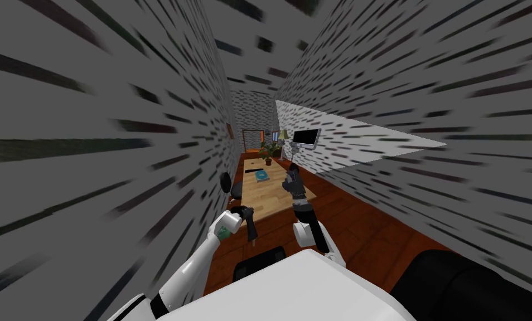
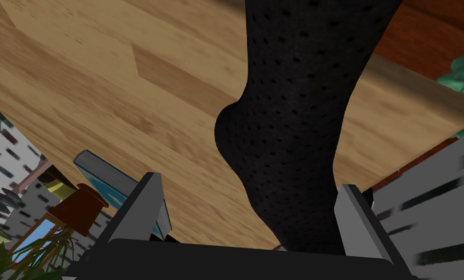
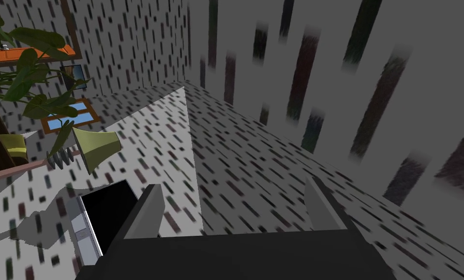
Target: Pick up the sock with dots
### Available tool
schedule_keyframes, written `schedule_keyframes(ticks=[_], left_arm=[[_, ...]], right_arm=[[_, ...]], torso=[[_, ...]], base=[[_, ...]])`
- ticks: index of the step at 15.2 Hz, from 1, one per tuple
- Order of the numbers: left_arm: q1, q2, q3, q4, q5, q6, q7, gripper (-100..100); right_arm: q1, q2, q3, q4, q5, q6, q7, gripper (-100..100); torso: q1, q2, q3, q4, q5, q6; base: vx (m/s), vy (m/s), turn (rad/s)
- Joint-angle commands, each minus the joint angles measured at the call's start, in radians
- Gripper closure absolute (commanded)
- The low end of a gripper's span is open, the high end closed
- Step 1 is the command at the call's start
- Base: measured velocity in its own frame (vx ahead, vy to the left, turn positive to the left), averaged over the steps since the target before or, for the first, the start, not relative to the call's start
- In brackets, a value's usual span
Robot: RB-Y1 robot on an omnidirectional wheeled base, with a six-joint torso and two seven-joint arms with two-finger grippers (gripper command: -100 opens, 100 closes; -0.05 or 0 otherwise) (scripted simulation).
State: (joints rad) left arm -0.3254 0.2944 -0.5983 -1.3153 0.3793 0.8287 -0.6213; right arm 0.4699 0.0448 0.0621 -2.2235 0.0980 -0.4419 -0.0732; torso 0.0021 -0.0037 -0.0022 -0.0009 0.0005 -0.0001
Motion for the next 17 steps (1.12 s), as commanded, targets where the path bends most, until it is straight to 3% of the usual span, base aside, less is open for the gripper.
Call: schedule_keyframes(ticks=[1, 13, 15, 17], left_arm=[[-0.038, -0.006, -0.023, 0.04, 0.022, 0.05, -0.028, -100], [-0.173, -0.049, -0.111, 0.177, 0.093, 0.254, -0.117, -100], [-0.17, -0.048, -0.109, 0.175, 0.091, 0.247, -0.114, -100], [-0.151, -0.059, -0.11, 0.207, 0.071, 0.211, -0.111, -100]], right_arm=[[0.0, 0.0, 0.0, 0.0, 0.0, 0.0, 0.0, 0], [0.0, 0.0, 0.0, 0.0, 0.0, 0.0, 0.0, 0], [0.0, 0.0, 0.0, 0.0, 0.0, 0.0, 0.0, 0], [0.0, 0.0, 0.0, 0.0, 0.0, 0.0, 0.0, 0]], torso=[[0.0, 0.0, 0.0, 0.0, 0.0, 0.0], [-0.001, 0.0, 0.0, 0.0, 0.0, 0.0], [-0.001, 0.0, 0.0, 0.0, 0.0, 0.0], [-0.003, 0.0, 0.0, 0.0, 0.0, 0.0]], base=[[0.02, 0.055, -0.136], [0.016, 0.048, -0.111], [0.009, 0.026, -0.045], [0.026, 0.003, -0.106]])
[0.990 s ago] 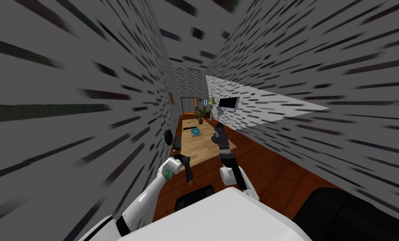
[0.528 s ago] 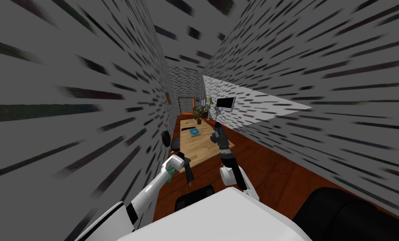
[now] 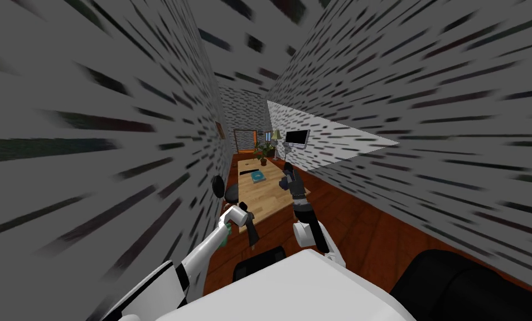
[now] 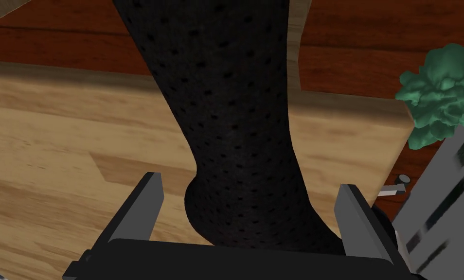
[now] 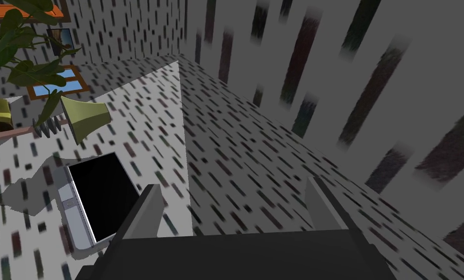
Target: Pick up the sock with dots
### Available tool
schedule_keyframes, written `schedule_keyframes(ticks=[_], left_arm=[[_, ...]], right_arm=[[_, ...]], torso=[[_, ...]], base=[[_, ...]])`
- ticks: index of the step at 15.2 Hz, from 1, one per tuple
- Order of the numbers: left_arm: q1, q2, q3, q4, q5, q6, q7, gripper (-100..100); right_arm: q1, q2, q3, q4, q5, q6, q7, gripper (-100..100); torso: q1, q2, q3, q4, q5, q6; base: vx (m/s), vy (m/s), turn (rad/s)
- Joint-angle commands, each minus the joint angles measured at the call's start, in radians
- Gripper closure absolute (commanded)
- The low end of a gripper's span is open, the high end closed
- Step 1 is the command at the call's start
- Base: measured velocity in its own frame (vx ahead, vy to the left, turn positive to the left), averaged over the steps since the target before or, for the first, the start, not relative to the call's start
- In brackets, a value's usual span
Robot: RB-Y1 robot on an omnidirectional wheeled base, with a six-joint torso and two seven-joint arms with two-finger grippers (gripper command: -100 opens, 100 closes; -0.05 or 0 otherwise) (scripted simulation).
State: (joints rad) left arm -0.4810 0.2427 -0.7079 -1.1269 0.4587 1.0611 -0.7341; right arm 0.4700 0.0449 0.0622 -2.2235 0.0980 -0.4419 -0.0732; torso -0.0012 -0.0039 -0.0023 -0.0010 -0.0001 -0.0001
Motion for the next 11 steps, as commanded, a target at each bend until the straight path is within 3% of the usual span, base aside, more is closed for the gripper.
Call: schedule_keyframes(ticks=[1, 3, 4, 8, 11], left_arm=[[0.008, -0.009, 0.0, 0.024, -0.012, -0.028, 0.003, -100], [0.01, -0.007, 0.0, 0.02, -0.011, -0.024, 0.002, -100], [0.011, -0.008, 0.0, 0.023, -0.013, -0.029, 0.003, 100], [0.011, -0.008, 0.0, 0.022, -0.012, -0.029, 0.003, 100], [-0.016, 0.003, -0.001, -0.012, 0.013, 0.02, -0.003, 100]], right_arm=[[0.0, 0.0, 0.0, 0.0, 0.0, 0.0, 0.0, 0], [0.0, 0.0, 0.0, 0.0, 0.0, 0.0, 0.0, 0], [0.0, 0.0, 0.0, 0.0, 0.0, 0.0, 0.0, 0], [0.0, 0.0, 0.0, 0.0, 0.0, 0.0, 0.0, 0], [0.0, 0.0, 0.0, 0.0, 0.0, 0.0, 0.0, 0]], torso=[[0.0, 0.0, 0.0, 0.0, 0.0, 0.0], [0.0, -0.001, 0.0, 0.0, 0.0, 0.0], [0.0, 0.0, 0.0, 0.0, 0.0, 0.0], [-0.001, 0.0, 0.0, 0.0, 0.0, 0.0], [-0.001, 0.002, 0.001, 0.001, 0.0, -0.001]], base=[[0.035, 0.001, -0.069], [0.026, 0.0, -0.028], [0.007, 0.0, 0.001], [0.0, 0.0, 0.0], [-0.03, -0.002, 0.097]])
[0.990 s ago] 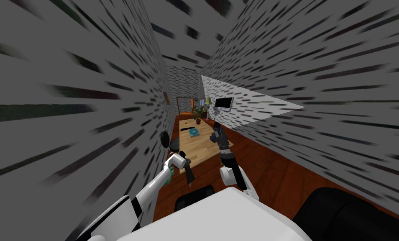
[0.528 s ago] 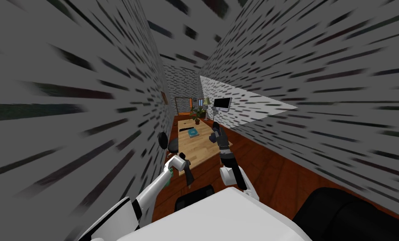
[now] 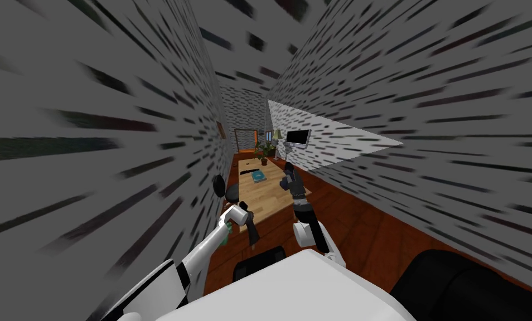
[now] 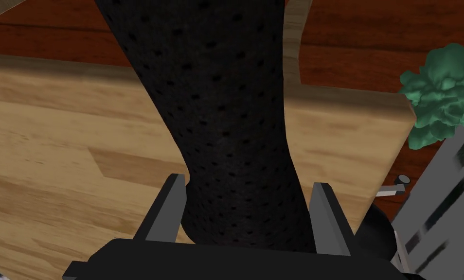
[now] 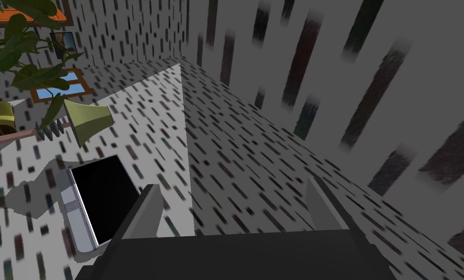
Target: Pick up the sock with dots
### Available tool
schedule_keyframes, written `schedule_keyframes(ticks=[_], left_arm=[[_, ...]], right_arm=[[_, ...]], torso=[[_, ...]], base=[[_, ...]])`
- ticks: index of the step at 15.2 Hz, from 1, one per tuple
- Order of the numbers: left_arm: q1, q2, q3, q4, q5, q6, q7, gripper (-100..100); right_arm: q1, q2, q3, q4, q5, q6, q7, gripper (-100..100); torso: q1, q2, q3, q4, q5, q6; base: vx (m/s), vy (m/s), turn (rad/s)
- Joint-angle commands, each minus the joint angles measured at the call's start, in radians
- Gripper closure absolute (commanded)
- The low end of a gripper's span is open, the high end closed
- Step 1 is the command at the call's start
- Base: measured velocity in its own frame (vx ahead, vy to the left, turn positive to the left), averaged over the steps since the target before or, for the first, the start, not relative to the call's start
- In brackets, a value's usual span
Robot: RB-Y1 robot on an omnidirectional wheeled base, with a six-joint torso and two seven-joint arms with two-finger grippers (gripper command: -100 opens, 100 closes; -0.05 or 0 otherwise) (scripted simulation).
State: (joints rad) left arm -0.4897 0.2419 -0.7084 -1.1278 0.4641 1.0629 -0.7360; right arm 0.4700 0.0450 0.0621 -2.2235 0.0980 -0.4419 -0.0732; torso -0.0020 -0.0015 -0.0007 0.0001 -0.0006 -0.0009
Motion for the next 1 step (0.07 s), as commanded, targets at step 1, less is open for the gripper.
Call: schedule_keyframes(ticks=[1], left_arm=[[0.0, 0.0, 0.0, 0.0, 0.0, 0.0, 0.0, 100]], right_arm=[[0.0, 0.0, 0.0, 0.0, 0.0, 0.0, 0.0, 0]], torso=[[0.0, 0.0, 0.0, 0.0, 0.0, 0.0]], base=[[-0.02, -0.003, 0.031]])
